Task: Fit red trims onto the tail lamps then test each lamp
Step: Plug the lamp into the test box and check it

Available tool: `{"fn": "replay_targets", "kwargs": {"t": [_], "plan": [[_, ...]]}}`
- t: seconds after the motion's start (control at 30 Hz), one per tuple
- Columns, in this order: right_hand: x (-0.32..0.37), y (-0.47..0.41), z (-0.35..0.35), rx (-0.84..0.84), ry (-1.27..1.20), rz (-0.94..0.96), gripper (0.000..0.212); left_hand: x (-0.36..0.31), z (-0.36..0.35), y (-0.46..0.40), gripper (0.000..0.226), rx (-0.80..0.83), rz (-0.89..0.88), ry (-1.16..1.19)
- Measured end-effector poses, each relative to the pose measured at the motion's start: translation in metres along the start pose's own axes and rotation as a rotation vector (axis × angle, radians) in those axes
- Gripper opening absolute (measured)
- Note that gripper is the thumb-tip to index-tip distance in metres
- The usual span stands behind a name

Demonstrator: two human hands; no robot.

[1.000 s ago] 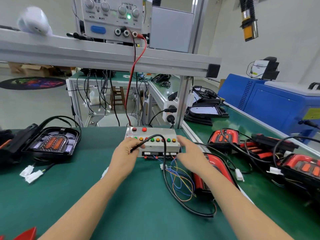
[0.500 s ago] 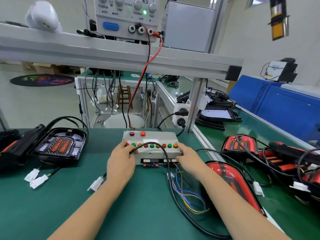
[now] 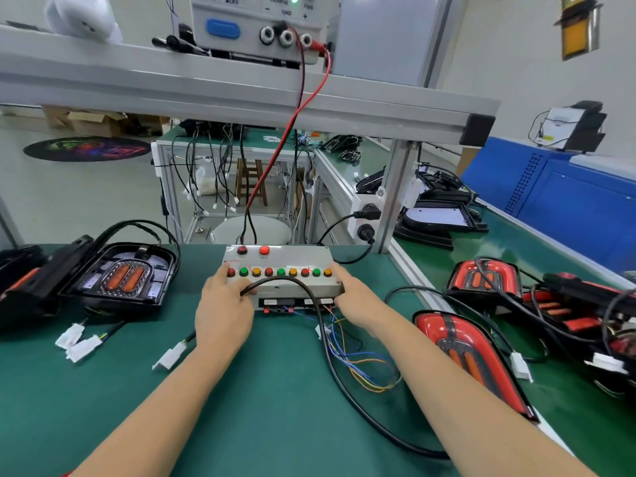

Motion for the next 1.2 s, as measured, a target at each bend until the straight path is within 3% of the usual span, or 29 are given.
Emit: {"fn": "replay_targets", "kwargs": {"t": [0.07, 0.17, 0.3, 0.5, 0.63, 0.7, 0.8, 0.87, 0.97, 1.03, 1.13, 1.2], "plan": [[0.002, 0.008, 0.008, -0.005, -0.007, 0.028, 0.074, -0.003, 0.009, 0.005, 0.035, -0.085, -0.024, -0.032], [0.008, 0.028, 0.029, -0.155, -0.006, 0.089, 0.062, -0.016, 0.024, 0.019, 0.032, -0.214, -0.092, 0.017], [0.027, 0.069, 0.037, -0.253, -0.076, 0.277, 0.048, -0.048, 0.034, 0.044, 0.036, -0.307, -0.373, 0.044], [0.064, 0.114, 0.029, -0.152, -0.170, 0.437, 0.034, -0.086, 0.038, 0.077, 0.042, -0.282, -0.615, 0.112], [0.081, 0.128, 0.022, -0.034, -0.016, 0.499, 0.034, -0.110, 0.038, 0.085, 0.036, -0.232, -0.717, 0.156], [0.078, 0.128, 0.024, 0.006, 0.082, 0.461, 0.035, -0.118, 0.036, 0.084, 0.031, -0.176, -0.711, 0.238], [0.066, 0.125, 0.031, 0.000, 0.280, 0.405, 0.031, -0.120, 0.035, 0.085, 0.041, -0.103, -0.649, 0.407], [0.056, 0.124, 0.045, -0.112, 0.358, 0.379, 0.026, -0.116, 0.041, 0.090, 0.049, -0.205, -0.640, 0.414], [0.040, 0.132, 0.075, -0.332, 0.221, 0.363, 0.025, -0.092, 0.047, 0.092, 0.045, -0.405, -0.531, 0.418], [0.029, 0.138, 0.089, -0.400, 0.098, 0.349, 0.022, -0.081, 0.029, 0.086, 0.041, -0.305, -0.474, 0.337], [0.022, 0.144, 0.098, -0.432, 0.033, 0.333, 0.024, -0.075, -0.026, 0.078, 0.041, 0.070, -0.461, 0.046], [0.021, 0.146, 0.101, -0.454, 0.005, 0.317, 0.026, -0.075, -0.055, 0.078, 0.041, 0.219, -0.494, -0.094]]}}
Point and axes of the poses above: each hand's wrist, its own y-axis away from the middle knuckle, its own z-axis out of the back of the hand, x = y × z, the point moved 7 cm from there along -y, towards the middle knuckle, and after that the axes turned 4 degrees about -y, right-handed, at the moved point
